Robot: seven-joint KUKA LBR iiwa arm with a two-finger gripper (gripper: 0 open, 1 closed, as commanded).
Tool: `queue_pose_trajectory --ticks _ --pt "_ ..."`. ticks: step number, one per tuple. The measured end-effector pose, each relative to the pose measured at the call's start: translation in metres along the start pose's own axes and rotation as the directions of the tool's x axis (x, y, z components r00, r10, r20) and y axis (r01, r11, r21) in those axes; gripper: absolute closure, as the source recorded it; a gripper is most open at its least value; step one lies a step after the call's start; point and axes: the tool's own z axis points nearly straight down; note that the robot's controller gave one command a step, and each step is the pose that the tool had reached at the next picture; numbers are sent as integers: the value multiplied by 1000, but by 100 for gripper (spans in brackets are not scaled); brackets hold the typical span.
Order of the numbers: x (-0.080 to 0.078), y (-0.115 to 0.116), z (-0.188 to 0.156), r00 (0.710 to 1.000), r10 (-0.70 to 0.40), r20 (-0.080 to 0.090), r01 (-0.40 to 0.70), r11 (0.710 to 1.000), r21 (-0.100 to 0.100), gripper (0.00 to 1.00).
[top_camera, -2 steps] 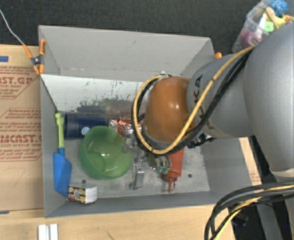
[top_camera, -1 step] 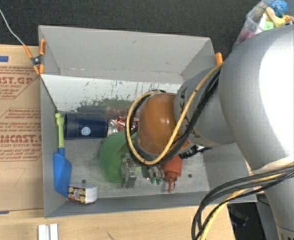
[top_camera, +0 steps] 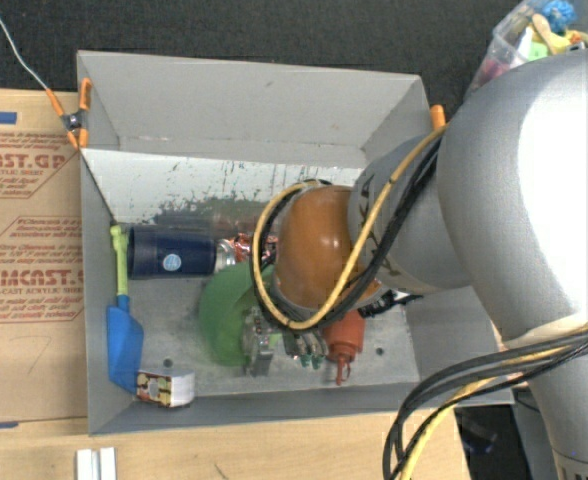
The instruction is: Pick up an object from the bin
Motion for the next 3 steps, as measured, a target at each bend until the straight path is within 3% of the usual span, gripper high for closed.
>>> queue_pose_trajectory --ticks 1,3 --pt "0 0 0 1000 0 0 0 1000 0 100" --pt "-16 -7 -123 999 42 1 -42 999 -1 100"
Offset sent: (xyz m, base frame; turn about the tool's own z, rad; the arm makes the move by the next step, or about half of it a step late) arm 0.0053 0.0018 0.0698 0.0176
